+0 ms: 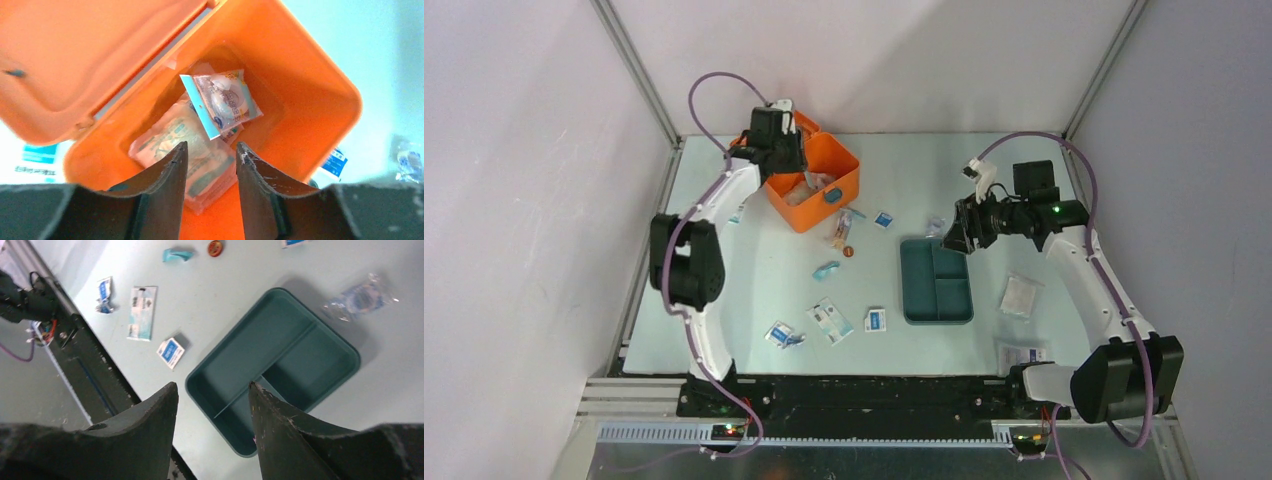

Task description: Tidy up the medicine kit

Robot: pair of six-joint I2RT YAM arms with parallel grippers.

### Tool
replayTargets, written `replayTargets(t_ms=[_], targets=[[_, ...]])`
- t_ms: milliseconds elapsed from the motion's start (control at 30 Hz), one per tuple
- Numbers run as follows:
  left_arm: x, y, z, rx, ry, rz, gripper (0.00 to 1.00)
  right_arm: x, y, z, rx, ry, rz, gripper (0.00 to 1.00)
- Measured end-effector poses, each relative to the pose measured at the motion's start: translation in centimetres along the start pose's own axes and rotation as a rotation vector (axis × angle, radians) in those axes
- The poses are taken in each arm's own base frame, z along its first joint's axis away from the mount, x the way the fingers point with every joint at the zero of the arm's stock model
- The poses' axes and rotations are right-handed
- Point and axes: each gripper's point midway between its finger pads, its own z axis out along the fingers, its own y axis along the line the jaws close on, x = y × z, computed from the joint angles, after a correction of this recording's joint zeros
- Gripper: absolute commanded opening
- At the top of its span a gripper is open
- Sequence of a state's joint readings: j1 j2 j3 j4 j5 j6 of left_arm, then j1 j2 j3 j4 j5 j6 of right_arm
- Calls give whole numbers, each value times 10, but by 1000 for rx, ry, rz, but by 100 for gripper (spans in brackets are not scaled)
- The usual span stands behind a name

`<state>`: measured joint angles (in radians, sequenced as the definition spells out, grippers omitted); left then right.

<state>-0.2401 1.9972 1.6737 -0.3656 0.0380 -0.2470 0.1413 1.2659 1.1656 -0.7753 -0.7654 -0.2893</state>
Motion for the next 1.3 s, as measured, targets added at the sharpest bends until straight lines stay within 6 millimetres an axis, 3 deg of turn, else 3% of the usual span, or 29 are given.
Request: replayTargets(t_ms=[167, 233, 333, 400, 667, 900, 1067, 1300], targets=[[-32, -8, -67, 34, -121, 99, 53, 2, -25, 1, 122, 2, 3, 58], [-36, -15, -86, 68, -148, 128, 54, 6, -39, 2, 190, 13, 9, 59], [-24, -29, -119, 166, -167, 177, 55, 8, -59, 7, 265, 27, 37, 59], [-6, -39, -135, 242, -153, 205, 55, 10, -77, 15, 313, 39, 76, 59], [69, -78, -159, 479, -9, 255, 57, 45, -141, 74, 401, 184, 321, 63], [81, -109, -189, 595, -26, 316, 57, 42, -173, 114, 413, 210, 428, 59], [92, -113, -189, 612, -5, 329, 56, 29, -189, 134, 409, 196, 452, 53], [96, -118, -190, 624, 2, 337, 56, 44, -195, 151, 394, 243, 509, 39]])
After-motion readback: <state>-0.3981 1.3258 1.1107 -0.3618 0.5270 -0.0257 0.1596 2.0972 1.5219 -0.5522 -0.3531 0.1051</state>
